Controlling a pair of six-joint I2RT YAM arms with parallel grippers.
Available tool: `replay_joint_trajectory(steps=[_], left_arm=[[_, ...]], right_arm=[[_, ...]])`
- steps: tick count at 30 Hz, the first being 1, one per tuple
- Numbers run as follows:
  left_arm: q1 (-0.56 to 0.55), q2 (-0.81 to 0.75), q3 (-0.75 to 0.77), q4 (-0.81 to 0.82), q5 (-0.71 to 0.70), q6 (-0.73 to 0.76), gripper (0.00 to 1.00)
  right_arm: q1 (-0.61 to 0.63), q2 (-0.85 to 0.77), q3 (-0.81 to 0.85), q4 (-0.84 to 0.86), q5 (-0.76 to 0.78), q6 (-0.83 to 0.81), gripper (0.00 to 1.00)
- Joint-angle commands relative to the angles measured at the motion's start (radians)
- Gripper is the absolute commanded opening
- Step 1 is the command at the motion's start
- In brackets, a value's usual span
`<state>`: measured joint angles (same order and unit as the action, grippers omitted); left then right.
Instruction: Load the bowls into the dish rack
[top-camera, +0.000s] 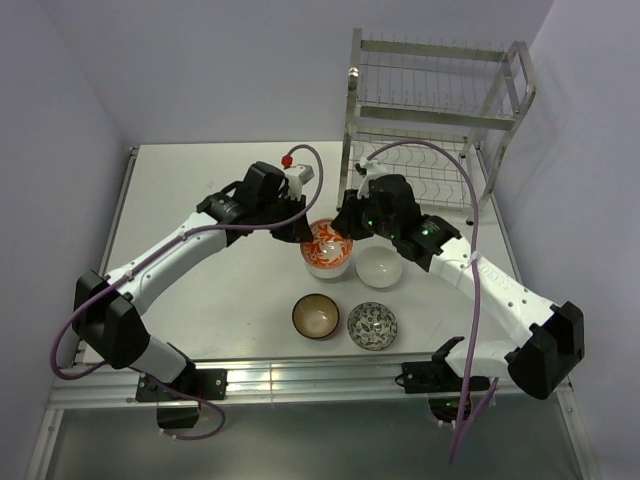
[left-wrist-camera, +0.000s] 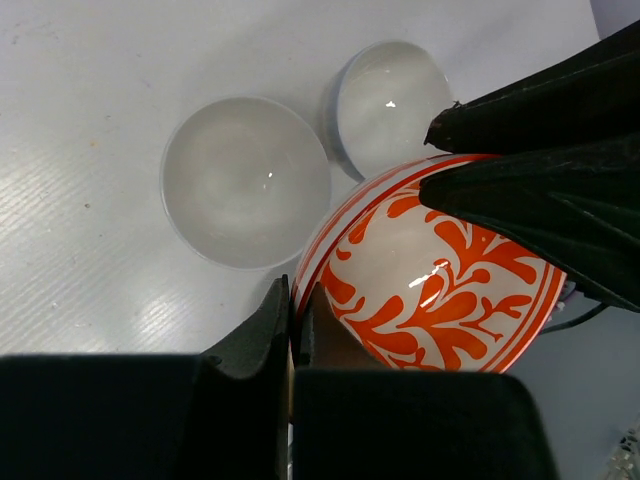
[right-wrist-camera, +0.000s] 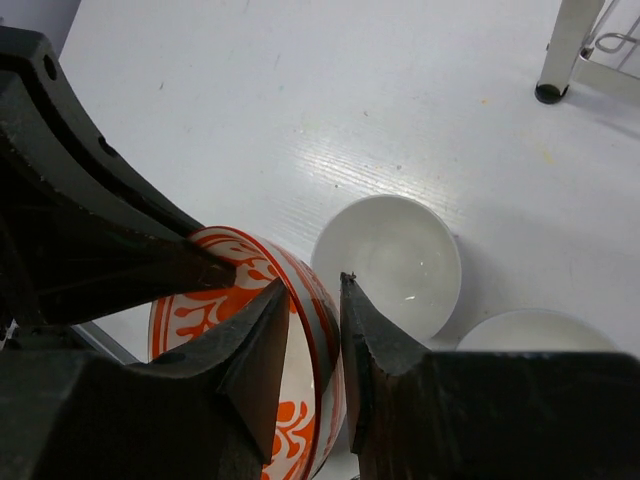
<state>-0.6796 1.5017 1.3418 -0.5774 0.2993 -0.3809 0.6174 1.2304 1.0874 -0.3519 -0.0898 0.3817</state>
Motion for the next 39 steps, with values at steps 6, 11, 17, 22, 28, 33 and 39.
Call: replay_joint_trajectory(steps=[6, 11, 17, 22, 28, 33, 39], left_arm=[[0.038, -0.012, 0.042, 0.022, 0.202, -0.036, 0.0], [0.043, -0.037, 0.034, 0.022, 0.19, -0.013, 0.0], [0.043, -0.031, 0.039, 0.027, 0.195, -0.016, 0.0], [0.045, -0.034, 0.043, 0.028, 0.172, -0.006, 0.0], [0.043, -0.057, 0.019, 0.04, 0.12, -0.007, 0.0], [0.043, -0.066, 0.014, 0.042, 0.113, 0.0, 0.0], [0.037, -0.078, 0.01, 0.042, 0.084, 0.011, 0.0]], right_arm=[[0.001, -0.029, 0.028, 0.119, 0.045, -0.108, 0.36], [0.01, -0.063, -0.007, 0.106, 0.012, -0.184, 0.37], [0.022, -0.062, -0.008, 0.088, 0.025, -0.19, 0.37], [0.047, -0.054, -0.001, 0.053, 0.03, -0.205, 0.41], [0.054, -0.029, 0.0, 0.002, 0.05, -0.21, 0.42], [0.059, -0.011, -0.012, -0.002, 0.059, -0.224, 0.42], [0.065, 0.004, -0.004, -0.012, 0.061, -0.234, 0.4]])
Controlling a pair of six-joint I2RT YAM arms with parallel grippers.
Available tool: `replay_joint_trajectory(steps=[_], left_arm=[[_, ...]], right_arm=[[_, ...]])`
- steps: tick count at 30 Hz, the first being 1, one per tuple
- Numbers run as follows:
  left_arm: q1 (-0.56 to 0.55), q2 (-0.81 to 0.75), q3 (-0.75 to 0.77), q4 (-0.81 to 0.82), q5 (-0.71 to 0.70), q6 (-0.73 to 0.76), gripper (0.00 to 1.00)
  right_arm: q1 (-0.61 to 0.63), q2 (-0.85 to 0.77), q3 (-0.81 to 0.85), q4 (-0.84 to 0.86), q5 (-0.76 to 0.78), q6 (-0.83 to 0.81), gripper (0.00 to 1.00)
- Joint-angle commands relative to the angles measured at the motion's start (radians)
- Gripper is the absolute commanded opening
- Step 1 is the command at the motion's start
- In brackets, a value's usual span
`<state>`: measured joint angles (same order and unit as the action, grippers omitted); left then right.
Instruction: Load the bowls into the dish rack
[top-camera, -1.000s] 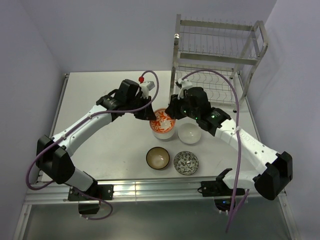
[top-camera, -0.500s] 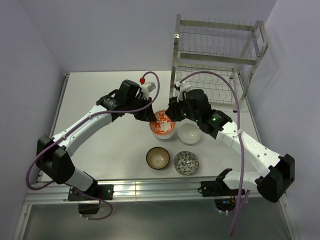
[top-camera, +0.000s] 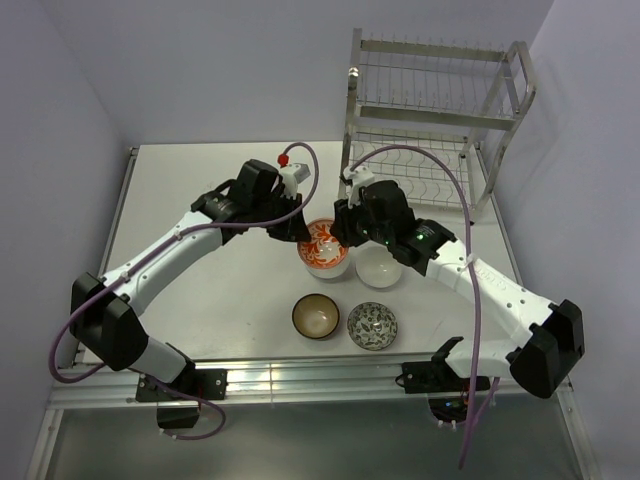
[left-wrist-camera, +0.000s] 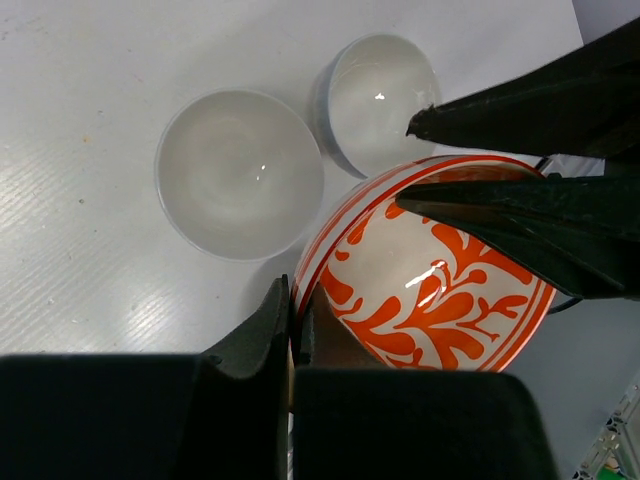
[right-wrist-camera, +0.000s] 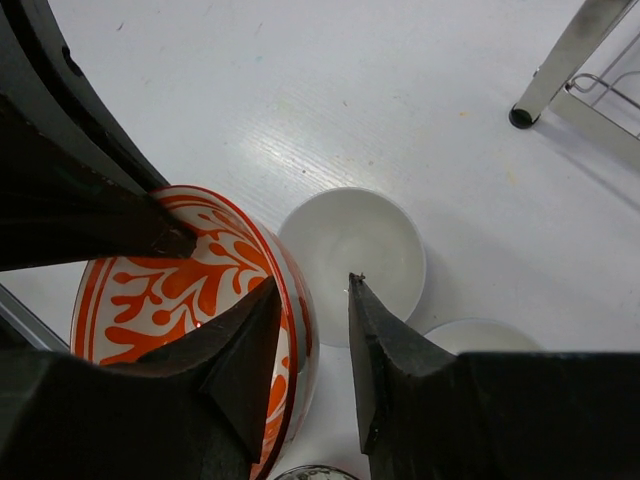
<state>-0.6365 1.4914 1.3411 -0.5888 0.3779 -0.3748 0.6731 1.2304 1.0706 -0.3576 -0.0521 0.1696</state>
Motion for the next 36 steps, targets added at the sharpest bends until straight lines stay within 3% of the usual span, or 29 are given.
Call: replay_joint_trajectory(steps=[1, 3, 4, 7, 8, 11, 13, 15, 17, 22, 27, 36], left_arm=[[-0.008, -0.069, 0.009, 0.053, 0.007, 0.004, 0.0], [-0.011, -0.071, 0.006, 0.057, 0.013, 0.001, 0.0], [-0.011, -0.069, 0.006, 0.057, 0.016, -0.001, 0.0], [-0.011, -0.066, 0.006, 0.055, 0.024, -0.004, 0.0], [-0.011, -0.065, 0.004, 0.055, 0.029, -0.004, 0.01], [-0.011, -0.065, -0.003, 0.055, 0.032, -0.009, 0.15], [-0.005, -0.065, -0.008, 0.055, 0.053, -0.01, 0.53], [0.024, -0.068, -0.01, 0.05, 0.09, -0.024, 0.84], [0.055, -0.072, -0.007, 0.046, 0.121, -0.021, 0.99], [0.146, -0.111, 0.001, 0.024, 0.13, 0.002, 0.99], [0.199, -0.151, -0.008, 0.007, 0.099, 0.028, 1.0], [0.253, -0.171, -0.014, 0.012, 0.053, 0.031, 1.0]], right_arm=[[0.01, 0.007, 0.014, -0.004, 0.024, -0.024, 0.37], [0.011, 0.015, 0.017, -0.001, 0.038, -0.016, 0.3], [0.011, 0.015, 0.02, 0.002, 0.041, -0.015, 0.19], [0.011, 0.015, 0.022, 0.011, 0.051, -0.012, 0.0], [0.011, 0.012, 0.025, 0.012, 0.051, -0.01, 0.0], [0.011, 0.003, 0.032, 0.011, 0.089, -0.015, 0.0], [0.011, -0.005, 0.031, 0.011, 0.126, -0.019, 0.0], [0.008, -0.023, 0.012, 0.022, 0.149, -0.03, 0.0], [-0.003, -0.052, -0.014, 0.029, 0.179, -0.038, 0.0], [-0.032, -0.109, -0.081, 0.078, 0.282, -0.076, 0.0], [-0.078, -0.152, -0.184, 0.242, 0.506, -0.189, 0.0], [-0.296, -0.022, -0.138, 0.389, 0.716, -0.222, 0.0]])
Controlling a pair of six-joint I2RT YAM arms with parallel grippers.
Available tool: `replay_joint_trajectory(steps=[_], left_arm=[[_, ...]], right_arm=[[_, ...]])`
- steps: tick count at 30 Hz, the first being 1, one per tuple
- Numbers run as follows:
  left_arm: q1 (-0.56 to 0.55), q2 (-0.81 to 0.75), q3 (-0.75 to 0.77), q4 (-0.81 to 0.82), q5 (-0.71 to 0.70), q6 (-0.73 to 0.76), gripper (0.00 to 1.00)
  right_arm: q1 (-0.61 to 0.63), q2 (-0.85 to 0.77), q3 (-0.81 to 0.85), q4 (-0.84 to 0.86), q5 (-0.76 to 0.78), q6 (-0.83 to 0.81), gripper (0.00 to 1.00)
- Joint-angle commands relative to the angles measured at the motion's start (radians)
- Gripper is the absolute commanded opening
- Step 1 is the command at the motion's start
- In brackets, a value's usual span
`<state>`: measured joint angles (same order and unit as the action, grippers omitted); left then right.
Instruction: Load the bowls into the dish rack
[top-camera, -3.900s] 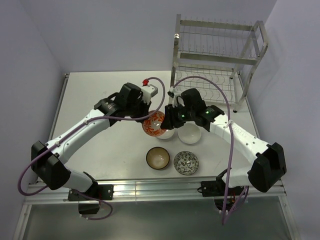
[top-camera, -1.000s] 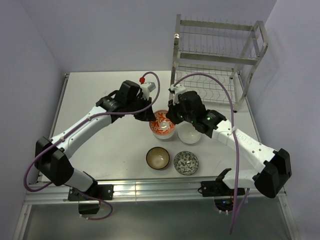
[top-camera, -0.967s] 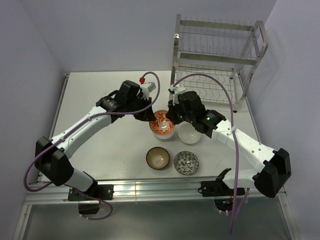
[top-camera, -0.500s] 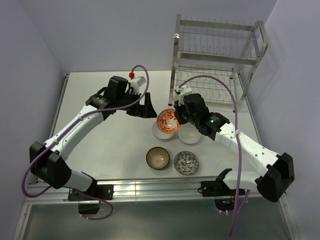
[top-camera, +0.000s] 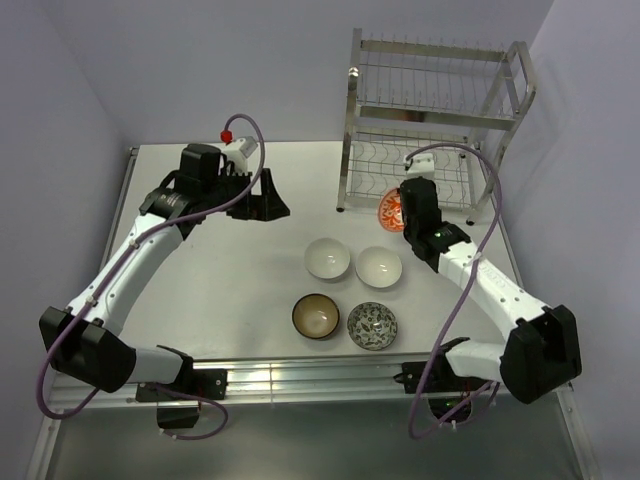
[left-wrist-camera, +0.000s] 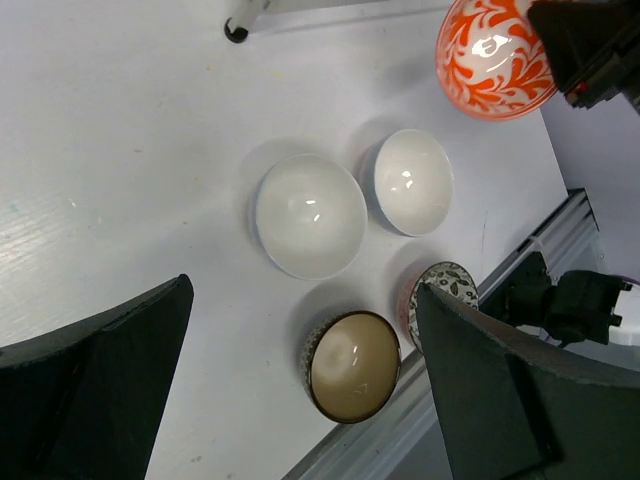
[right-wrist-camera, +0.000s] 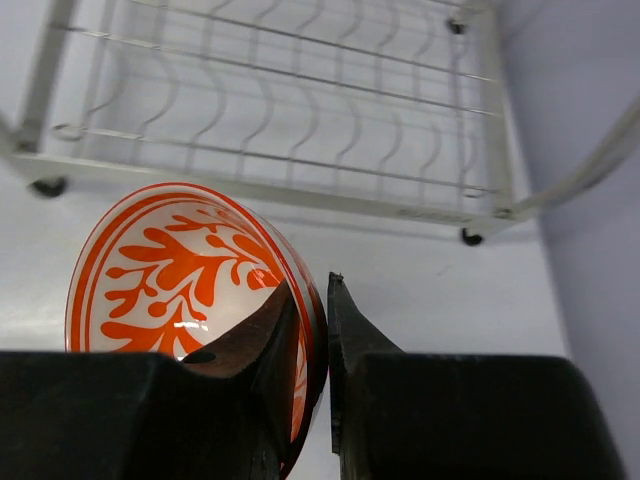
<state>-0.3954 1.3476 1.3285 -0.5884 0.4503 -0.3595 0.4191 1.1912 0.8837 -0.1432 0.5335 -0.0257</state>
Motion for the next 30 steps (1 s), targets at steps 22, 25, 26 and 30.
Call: replay_joint_trajectory(steps=[22, 25, 26, 30], left_arm=[[0.044, -0.064, -0.04, 0.028, -0.087, 0.077, 1.0], [0.047, -0.064, -0.049, 0.036, -0.085, 0.08, 0.99], [0.05, -0.061, -0.052, 0.039, -0.082, 0.08, 0.99], [0.055, -0.057, -0.06, 0.048, -0.076, 0.086, 0.99]], right_arm=[[-0.233, 0.363, 0.152, 0.424, 0.223, -0.068, 0.0], [-0.244, 0.393, 0.17, 0.432, 0.232, -0.06, 0.0], [-0.247, 0.396, 0.172, 0.439, 0.23, -0.059, 0.0], [-0.255, 0.401, 0.159, 0.47, 0.229, -0.065, 0.0]])
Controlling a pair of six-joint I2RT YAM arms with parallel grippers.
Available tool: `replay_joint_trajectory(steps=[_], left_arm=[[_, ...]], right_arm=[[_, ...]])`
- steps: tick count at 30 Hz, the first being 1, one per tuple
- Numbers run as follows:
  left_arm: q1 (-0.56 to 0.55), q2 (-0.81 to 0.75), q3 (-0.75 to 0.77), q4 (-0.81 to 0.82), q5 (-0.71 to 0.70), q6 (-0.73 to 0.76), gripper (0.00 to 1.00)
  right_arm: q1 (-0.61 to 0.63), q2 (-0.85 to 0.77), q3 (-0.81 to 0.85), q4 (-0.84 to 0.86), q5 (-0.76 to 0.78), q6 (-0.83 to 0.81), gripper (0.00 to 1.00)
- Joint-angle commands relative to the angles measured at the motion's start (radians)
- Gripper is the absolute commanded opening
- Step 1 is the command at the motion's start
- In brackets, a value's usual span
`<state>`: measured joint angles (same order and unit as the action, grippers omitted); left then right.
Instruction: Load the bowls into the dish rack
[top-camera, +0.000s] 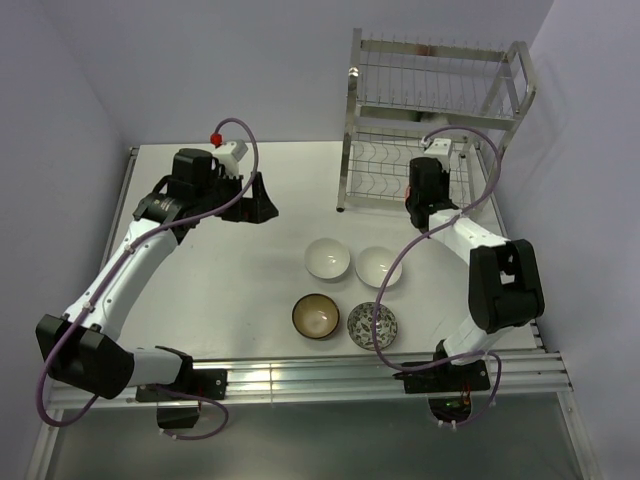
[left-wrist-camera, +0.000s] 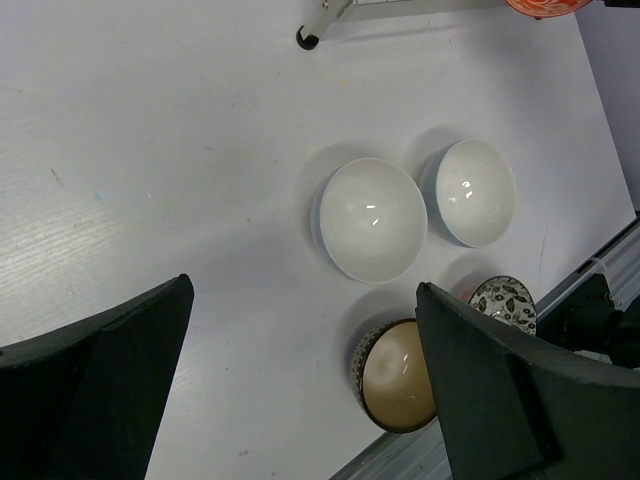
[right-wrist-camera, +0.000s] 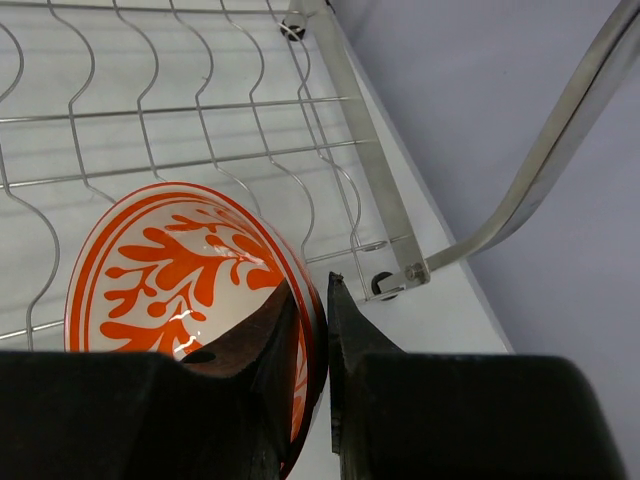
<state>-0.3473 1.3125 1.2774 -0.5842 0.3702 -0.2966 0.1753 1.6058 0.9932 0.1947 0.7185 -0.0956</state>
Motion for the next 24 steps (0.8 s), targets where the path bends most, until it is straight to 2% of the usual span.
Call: replay_joint_trajectory(steps=[1, 18, 24], left_arm=[[0.008, -0.018, -0.009, 0.044, 0.006, 0.022, 0.99], [0.018, 0.007, -0.015, 0.069, 0.029, 0.027, 0.99], [0.025, 0.017, -0.012, 0.072, 0.03, 0.033, 1.0]], right_arm=[[-0.013, -0.009, 0.051, 0.141, 0.044, 0.004, 0.0], [-0.063, 0.101, 0.191, -0.015, -0.048, 0.177, 0.0], [-0.065, 0.128, 0.151, 0.093, -0.033, 0.106, 0.0]])
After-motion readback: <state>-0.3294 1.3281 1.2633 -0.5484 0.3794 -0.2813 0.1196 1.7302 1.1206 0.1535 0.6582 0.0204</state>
